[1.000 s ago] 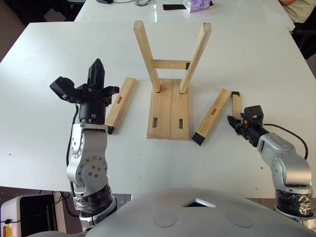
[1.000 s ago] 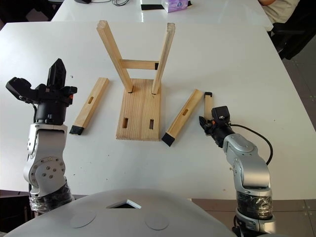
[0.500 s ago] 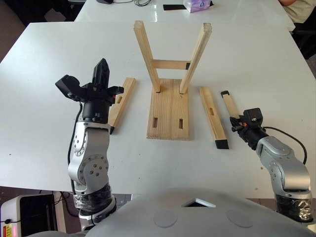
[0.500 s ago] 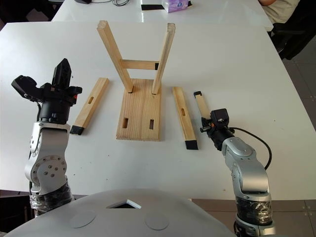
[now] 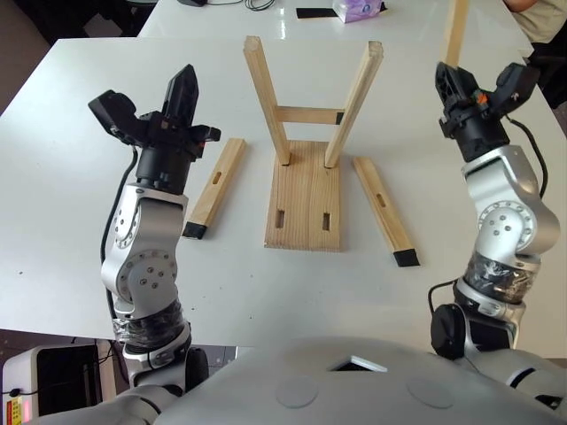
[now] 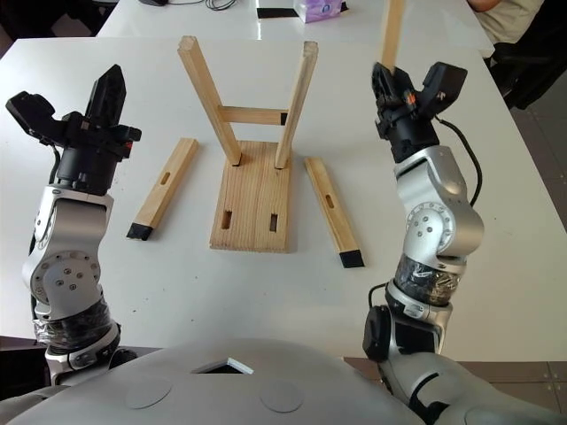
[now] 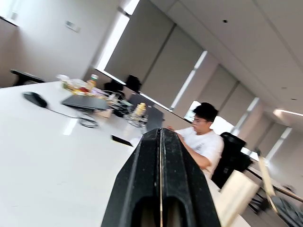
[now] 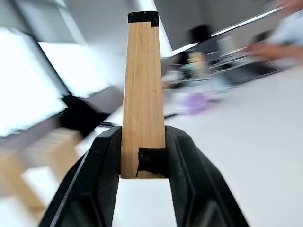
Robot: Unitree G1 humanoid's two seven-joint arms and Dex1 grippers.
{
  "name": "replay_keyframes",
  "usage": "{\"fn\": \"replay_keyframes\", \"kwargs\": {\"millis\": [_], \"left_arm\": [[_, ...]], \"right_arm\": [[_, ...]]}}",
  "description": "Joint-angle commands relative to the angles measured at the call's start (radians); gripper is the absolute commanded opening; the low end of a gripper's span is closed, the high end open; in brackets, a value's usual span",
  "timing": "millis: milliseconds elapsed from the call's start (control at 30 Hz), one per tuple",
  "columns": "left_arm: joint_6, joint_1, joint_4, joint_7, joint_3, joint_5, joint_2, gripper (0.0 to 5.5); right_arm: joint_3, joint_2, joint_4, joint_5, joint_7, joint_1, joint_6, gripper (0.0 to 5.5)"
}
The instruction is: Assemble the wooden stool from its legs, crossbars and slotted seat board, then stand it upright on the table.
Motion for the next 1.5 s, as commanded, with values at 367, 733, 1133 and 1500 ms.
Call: {"fn": "replay_keyframes", "kwargs": {"millis": [367, 733, 1133, 1500], "left_arm": [[0.209, -0.181, -0.021, -0.15, -0.011, -0.435, 0.199, 1.67], [0.305, -0.262, 0.046, -0.278, -0.036, -0.642, 0.328, 2.75], [0.3, -0.265, 0.027, -0.365, -0.078, -0.623, 0.336, 2.75], [0.313, -0.263, 0.042, -0.48, -0.109, -0.497, 0.399, 2.75]], "right_arm": [[0.18, -0.234, -0.091, 0.465, 0.458, -0.074, 0.223, 1.31], [0.2, -0.41, 0.017, 0.515, 0.699, -0.154, 0.275, 1.31], [0.311, -0.404, 0.054, 0.474, 0.788, -0.173, 0.276, 1.31], [0.397, -0.511, 0.059, 0.311, 0.93, -0.16, 0.221, 1.31]]}}
